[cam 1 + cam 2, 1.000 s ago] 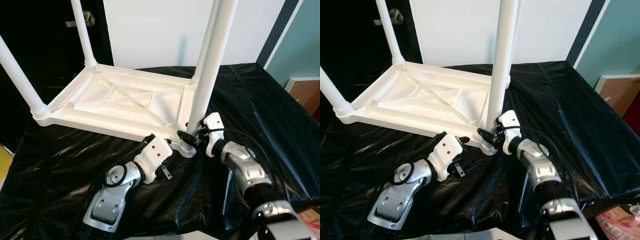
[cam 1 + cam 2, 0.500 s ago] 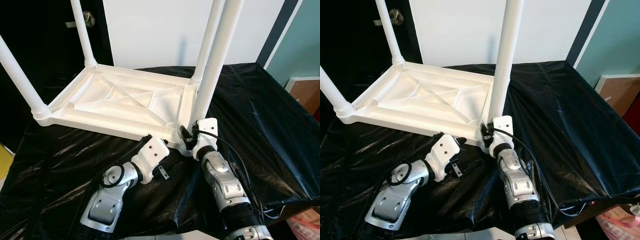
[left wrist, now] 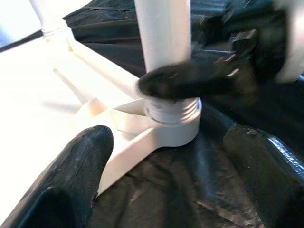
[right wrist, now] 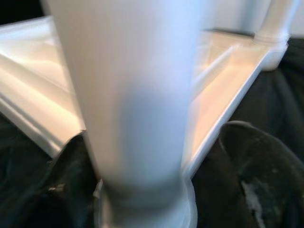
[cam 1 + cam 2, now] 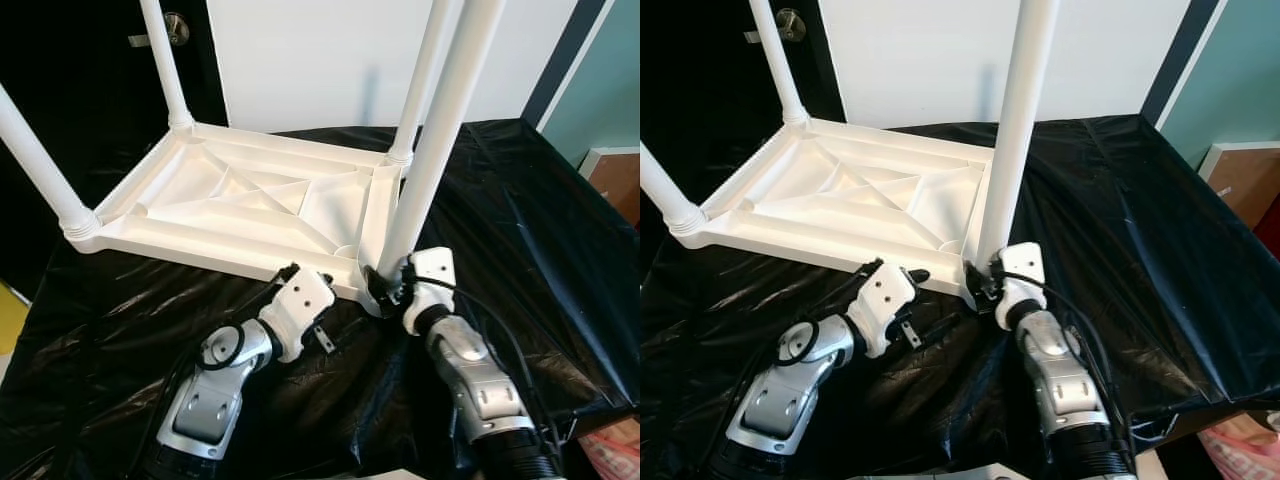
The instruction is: Building children table
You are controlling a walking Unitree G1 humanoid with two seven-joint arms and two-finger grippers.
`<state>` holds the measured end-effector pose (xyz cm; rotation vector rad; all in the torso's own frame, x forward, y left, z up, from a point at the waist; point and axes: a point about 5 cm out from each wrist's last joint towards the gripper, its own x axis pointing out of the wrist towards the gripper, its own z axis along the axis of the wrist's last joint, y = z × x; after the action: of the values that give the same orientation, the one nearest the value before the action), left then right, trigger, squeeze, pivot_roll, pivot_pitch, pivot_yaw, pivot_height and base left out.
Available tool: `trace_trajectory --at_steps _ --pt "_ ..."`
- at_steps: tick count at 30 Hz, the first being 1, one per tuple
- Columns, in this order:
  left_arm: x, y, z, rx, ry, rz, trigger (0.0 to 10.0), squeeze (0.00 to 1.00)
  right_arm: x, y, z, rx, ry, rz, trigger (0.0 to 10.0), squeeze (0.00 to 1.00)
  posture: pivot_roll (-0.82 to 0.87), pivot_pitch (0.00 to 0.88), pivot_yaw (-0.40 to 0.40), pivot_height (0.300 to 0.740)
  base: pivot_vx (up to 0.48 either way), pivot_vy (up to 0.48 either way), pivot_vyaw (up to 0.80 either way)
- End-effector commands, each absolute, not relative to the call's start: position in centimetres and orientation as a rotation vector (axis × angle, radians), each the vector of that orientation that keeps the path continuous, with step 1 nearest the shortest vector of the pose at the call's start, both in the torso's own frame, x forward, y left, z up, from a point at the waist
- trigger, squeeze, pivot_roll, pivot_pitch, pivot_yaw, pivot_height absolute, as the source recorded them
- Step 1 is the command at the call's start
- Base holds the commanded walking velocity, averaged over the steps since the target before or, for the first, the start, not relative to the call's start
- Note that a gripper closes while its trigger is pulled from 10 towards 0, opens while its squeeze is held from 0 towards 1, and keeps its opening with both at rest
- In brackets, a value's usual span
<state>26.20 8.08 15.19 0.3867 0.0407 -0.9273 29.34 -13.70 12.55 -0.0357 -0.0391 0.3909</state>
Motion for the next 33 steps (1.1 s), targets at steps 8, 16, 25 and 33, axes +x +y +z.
trace_trajectory --at_steps 8,16,25,33 --pt "26.7 7.9 15.3 0.398 0.036 -0.945 10.0 0.0 29.1 -17.0 12.3 -0.051 -0.038 0.579 10.0 0.0 -0.02 0.028 0.012 0.74 0.0 0.0 0.0" --pt "26.7 6.7 15.2 0.436 0.036 -1.032 10.0 0.0 31.4 -17.1 12.7 -0.138 -0.011 0.689 10.0 0.0 -0.04 0.022 0.037 0.74 0.0 0.0 0.0" --pt "26.4 5.8 15.0 0.428 0.038 -1.074 10.0 0.0 32.5 -17.4 12.5 -0.164 -0.004 0.719 0.0 0.0 -0.05 0.028 0.052 0.74 0.0 0.0 0.0" --pt "26.3 5.3 14.9 0.42 0.035 -1.085 10.0 0.0 32.7 -18.0 12.0 -0.173 0.007 0.722 0.0 0.0 -0.05 0.031 0.054 0.74 0.0 0.0 0.0"
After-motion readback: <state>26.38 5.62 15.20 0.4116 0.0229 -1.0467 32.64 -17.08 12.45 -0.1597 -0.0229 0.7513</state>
